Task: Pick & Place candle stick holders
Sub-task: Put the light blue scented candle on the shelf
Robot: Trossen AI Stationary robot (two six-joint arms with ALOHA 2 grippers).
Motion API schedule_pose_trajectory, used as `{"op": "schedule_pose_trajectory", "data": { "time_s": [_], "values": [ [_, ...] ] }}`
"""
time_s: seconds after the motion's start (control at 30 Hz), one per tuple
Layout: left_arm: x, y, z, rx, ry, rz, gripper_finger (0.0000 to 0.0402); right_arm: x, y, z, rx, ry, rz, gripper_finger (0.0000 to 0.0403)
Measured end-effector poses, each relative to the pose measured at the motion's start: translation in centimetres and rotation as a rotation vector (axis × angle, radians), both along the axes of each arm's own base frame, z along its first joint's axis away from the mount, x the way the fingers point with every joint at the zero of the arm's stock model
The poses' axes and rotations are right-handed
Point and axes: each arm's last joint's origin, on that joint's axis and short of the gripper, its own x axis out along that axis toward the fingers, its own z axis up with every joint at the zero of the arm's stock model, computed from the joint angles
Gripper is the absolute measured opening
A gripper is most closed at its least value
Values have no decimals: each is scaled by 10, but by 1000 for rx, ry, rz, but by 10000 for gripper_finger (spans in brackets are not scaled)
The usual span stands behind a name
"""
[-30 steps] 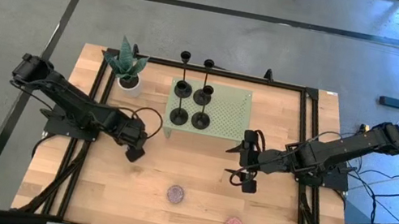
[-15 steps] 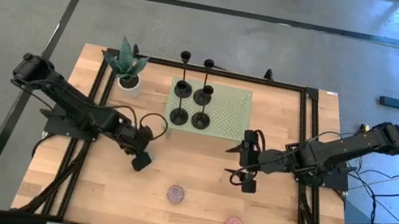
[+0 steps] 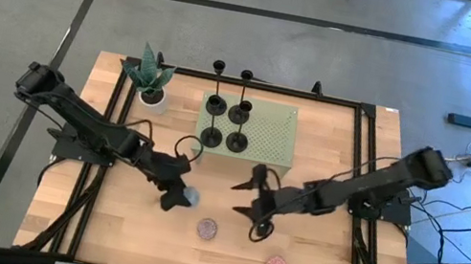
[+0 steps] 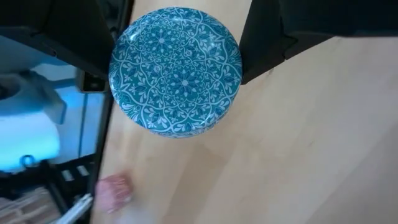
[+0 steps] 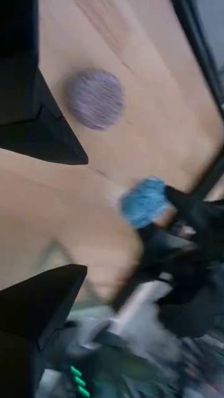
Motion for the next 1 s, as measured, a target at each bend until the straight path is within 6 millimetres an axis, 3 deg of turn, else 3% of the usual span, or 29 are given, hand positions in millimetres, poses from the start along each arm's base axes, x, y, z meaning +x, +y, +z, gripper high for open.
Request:
{"op": "schedule_pose_trajectory", "data": {
  "time_s": [0.27, 0.53, 0.77, 1.0],
  "values": [
    [7, -3, 16, 32, -87, -46, 296, 37, 18, -22, -107, -119, 129, 281],
    [8, -4, 18, 32, -114, -52, 296, 70, 20, -22, -112, -134, 104, 281],
    [8, -6, 19, 25, -126, -71, 296, 83, 16, -21, -72, -140, 198, 281],
    [11, -8, 23, -19, -167, -93, 297, 89, 12, -25, -191, -164, 252, 281]
  ]
}}
